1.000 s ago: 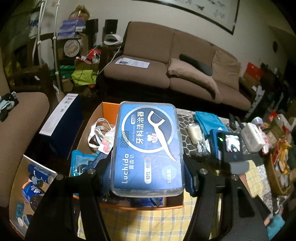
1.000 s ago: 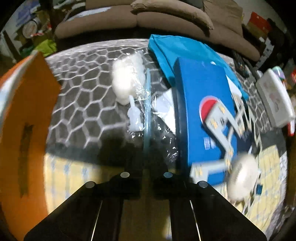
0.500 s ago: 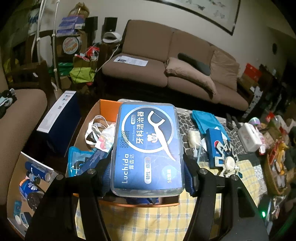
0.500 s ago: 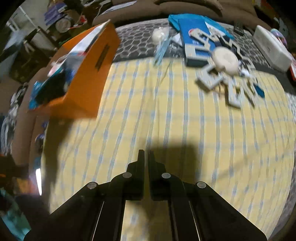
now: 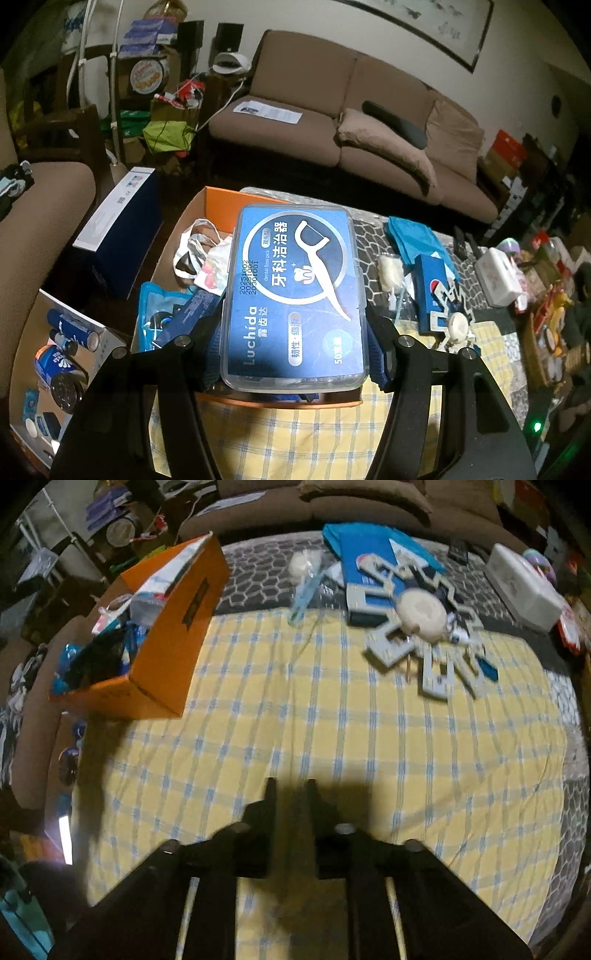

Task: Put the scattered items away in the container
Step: 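Carry the floss box toward the orange box while the right tool grasps the clear cotton bag, then lift the clear cotton bag with the right tool while the left tool holds the floss box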

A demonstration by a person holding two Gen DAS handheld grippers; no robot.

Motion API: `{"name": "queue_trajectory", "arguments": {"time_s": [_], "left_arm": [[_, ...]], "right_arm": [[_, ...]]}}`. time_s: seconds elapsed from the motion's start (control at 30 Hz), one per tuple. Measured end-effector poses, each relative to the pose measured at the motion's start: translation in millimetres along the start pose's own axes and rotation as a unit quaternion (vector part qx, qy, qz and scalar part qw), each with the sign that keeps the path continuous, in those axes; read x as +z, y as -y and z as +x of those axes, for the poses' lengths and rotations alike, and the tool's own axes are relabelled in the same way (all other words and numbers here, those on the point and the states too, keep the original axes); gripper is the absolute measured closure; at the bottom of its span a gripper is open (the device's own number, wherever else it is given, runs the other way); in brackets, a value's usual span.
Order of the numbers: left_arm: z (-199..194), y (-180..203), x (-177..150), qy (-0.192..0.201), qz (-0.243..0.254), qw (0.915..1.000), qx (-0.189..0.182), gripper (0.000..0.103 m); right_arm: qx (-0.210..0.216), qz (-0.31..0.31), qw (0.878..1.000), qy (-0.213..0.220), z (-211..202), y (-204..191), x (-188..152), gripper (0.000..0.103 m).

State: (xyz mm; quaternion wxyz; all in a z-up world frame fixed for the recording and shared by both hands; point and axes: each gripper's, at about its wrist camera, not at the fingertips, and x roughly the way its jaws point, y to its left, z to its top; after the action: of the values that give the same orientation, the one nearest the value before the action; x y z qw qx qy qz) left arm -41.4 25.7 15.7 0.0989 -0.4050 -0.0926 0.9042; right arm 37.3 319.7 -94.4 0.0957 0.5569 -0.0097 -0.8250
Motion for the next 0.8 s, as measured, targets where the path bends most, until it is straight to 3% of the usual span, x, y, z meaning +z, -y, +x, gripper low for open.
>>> {"name": "queue_trajectory", "arguments": {"time_s": [0.1, 0.17, 0.27, 0.6, 0.73, 0.8], "left_arm": [[-0.8, -3.1, 1.8, -0.001, -0.003, 1.0, 0.0, 0.044], [-0.7, -5.0, 2.9, 0.001, -0.006, 1.0, 0.003, 0.044], [1.7, -7.0, 3.1, -0.001, -0.008, 1.0, 0.005, 0.044], [7.4, -4.7, 1.2, -0.005, 0.008, 0.9998, 0.019, 0.044], [12.5, -3.1, 0.0, -0.008, 0.017, 0.9995, 0.024, 0.044], [15.0, -1.3, -1.2, -0.011, 0.025, 0.9993, 0.025, 0.044]], "right_arm": [[-0.01, -0.013, 1.0, 0.026, -3.2, -4.4, 32.6, 0.067], [-0.019, -0.019, 0.999, 0.046, 0.1, -6.7, 60.2, 0.046], [-0.047, -0.032, 0.997, 0.056, 19.1, -8.0, 102.3, 0.035], [-0.065, 0.0, 0.998, -0.022, 136.1, -4.9, 217.7, 0.035], [-0.084, -0.005, 0.995, -0.047, 170.3, -5.9, 227.7, 0.031], [-0.084, 0.0, 0.995, -0.055, 184.4, -1.5, 224.9, 0.041]]}}
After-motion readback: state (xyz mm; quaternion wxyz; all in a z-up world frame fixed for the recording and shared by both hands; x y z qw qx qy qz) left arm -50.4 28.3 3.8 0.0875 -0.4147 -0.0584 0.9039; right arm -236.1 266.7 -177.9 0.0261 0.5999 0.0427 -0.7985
